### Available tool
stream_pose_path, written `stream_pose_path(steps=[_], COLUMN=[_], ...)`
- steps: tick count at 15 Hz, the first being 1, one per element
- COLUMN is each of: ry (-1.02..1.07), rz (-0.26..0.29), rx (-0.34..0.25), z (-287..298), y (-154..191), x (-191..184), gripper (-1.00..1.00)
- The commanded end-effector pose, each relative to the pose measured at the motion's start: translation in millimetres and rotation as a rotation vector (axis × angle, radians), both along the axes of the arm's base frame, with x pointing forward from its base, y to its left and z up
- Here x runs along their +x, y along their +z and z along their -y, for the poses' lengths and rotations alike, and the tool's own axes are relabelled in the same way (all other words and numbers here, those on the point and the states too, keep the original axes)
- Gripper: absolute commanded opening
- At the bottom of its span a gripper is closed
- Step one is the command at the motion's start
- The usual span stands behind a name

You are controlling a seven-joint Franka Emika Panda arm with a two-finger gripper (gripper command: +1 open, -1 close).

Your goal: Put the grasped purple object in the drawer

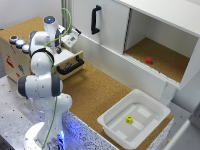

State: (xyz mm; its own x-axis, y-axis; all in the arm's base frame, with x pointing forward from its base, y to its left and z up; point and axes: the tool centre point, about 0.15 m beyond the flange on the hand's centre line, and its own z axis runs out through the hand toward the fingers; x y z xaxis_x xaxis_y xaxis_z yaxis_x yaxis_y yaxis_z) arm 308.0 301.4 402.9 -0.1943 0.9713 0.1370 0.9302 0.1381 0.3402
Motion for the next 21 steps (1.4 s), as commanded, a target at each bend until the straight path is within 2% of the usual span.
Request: stream_pose_path(steps=[1,4,6,7,11,16,18,19,21], ry=[-0.042,-0.079,-0.091,-0.092,-0.120,-0.238,-0.315,-0.371,-0.517], rz=[-0.076,-0.110,-0.128,-0.119,-0.069,0.080,0.141,0.171,0.178], rx=[-0.046,-0.048,-0.045,-0.057,-0.034,0.028,0.019,-0.004,-0.055], z=[-29.9,-25.2,-23.6,-24.0,-19.5,17.9,42.9,59.7,95.8], y=[-49.1,-75.0,-78.3,-76.8,-37.0,57.5,88.6,100.2,103.3], x=[30.6,36.5,34.2,32.6,29.4,16.6,13.8,13.7,17.7], gripper=[-1.00,-1.00,-1.00,1.00,1.00,1.00,1.00,1.00,1.00])
